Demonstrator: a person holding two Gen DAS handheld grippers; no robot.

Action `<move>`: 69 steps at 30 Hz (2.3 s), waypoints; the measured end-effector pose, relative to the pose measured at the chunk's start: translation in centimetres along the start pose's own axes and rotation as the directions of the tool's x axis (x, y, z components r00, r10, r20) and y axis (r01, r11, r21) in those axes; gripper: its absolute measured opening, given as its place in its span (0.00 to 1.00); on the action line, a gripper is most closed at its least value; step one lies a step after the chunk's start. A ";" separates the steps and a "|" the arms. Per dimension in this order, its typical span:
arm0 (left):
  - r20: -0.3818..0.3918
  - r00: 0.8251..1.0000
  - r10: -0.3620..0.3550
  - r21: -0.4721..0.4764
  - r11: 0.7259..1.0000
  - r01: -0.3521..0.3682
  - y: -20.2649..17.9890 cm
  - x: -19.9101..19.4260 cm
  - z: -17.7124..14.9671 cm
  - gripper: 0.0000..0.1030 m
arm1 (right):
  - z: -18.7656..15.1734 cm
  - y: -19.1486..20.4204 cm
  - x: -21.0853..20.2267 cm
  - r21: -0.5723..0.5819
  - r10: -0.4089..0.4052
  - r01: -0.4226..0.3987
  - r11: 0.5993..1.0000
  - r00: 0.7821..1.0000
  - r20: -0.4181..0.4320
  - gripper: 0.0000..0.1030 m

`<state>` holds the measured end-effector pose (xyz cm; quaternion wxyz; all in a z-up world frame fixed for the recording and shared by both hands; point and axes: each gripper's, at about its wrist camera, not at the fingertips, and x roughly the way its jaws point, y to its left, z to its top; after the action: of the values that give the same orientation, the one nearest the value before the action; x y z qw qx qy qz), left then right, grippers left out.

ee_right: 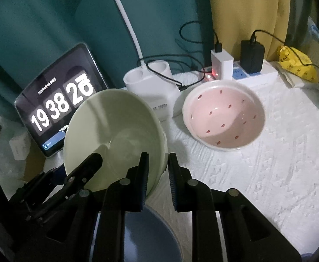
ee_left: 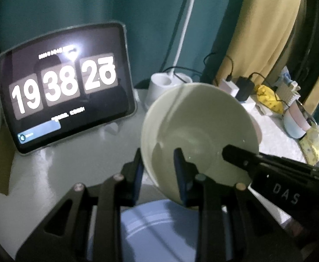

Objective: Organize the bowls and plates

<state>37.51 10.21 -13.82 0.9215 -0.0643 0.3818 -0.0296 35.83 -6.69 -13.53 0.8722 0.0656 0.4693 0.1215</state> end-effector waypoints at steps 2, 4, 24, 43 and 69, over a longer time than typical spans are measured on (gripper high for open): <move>0.013 1.000 0.002 0.006 1.000 -0.003 -0.4 -0.9 0.0 0.27 | -0.1 0.0 -0.8 -0.001 0.007 -0.007 1.000 1.000 0.010 0.18; 0.028 1.000 0.005 0.012 1.000 -0.006 -0.9 -1.7 0.0 0.27 | -0.2 -0.2 -1.7 -0.004 0.014 -0.013 1.000 1.000 0.022 0.18; 0.110 0.994 0.002 0.024 1.000 -0.005 -6.1 -9.3 -3.1 0.27 | -3.5 -2.5 -9.7 -0.016 0.058 -0.057 0.998 0.994 0.095 0.18; 0.141 0.989 -0.044 0.068 0.997 0.035 -12.0 -14.2 -6.5 0.27 | -7.7 -7.1 -15.8 0.014 0.072 -0.075 0.997 0.989 0.125 0.18; 0.045 0.995 -0.085 0.130 0.988 0.078 -19.0 -14.5 -13.4 0.27 | -15.2 -14.0 -17.9 0.072 0.036 -0.041 0.997 0.997 0.068 0.19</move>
<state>17.71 -8.37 -10.40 0.9310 -0.0213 0.3530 -0.0901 15.78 -25.04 -10.71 0.8818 0.1108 0.4427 0.1186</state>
